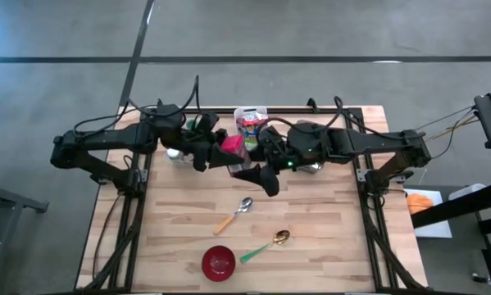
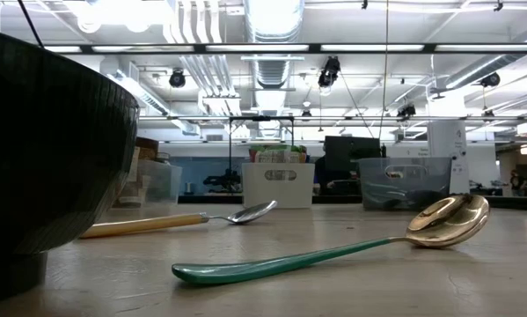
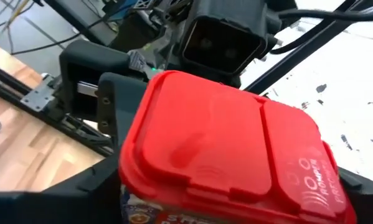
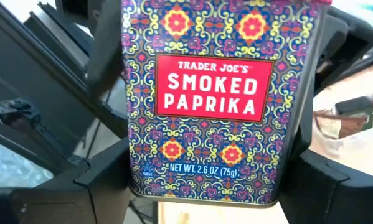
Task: Pick & Place Food Item
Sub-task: Put the red seasoning can into the transparent bin
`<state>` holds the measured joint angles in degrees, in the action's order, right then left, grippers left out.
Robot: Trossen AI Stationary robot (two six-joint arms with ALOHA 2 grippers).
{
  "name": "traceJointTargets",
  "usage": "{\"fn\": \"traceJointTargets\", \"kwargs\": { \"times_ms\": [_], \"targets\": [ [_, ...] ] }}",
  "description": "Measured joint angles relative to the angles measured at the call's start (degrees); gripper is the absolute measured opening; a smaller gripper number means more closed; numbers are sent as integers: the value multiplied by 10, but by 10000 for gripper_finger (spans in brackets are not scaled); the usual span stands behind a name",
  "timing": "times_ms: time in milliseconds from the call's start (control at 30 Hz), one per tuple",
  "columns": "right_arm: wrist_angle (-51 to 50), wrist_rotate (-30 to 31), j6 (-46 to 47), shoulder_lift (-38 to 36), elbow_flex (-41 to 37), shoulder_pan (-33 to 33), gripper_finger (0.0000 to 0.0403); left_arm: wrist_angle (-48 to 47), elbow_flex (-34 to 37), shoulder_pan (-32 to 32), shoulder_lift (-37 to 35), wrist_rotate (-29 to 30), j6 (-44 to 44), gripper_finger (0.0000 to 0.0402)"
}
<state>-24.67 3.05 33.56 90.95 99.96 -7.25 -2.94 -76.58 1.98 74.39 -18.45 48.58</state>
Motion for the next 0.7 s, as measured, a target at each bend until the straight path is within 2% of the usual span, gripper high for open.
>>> {"fn": "traceJointTargets", "kwargs": {
  "times_ms": [133,267,333,500,700],
  "targets": [
    [-20,-1,8,-1,1,0,302,-5,0,-1,0,4,10,319],
    [-48,-5,-10,0,1,0,301,-23,0,0,0,-3,72,374],
    [-57,-14,-27,1,0,0,299,-38,0,0,0,-12,108,388],
    [-65,-31,-31,1,0,0,299,-55,0,-1,0,-17,121,371],
    [-83,-20,-53,2,-1,0,299,-65,0,0,0,-19,160,392]
  ]
}}
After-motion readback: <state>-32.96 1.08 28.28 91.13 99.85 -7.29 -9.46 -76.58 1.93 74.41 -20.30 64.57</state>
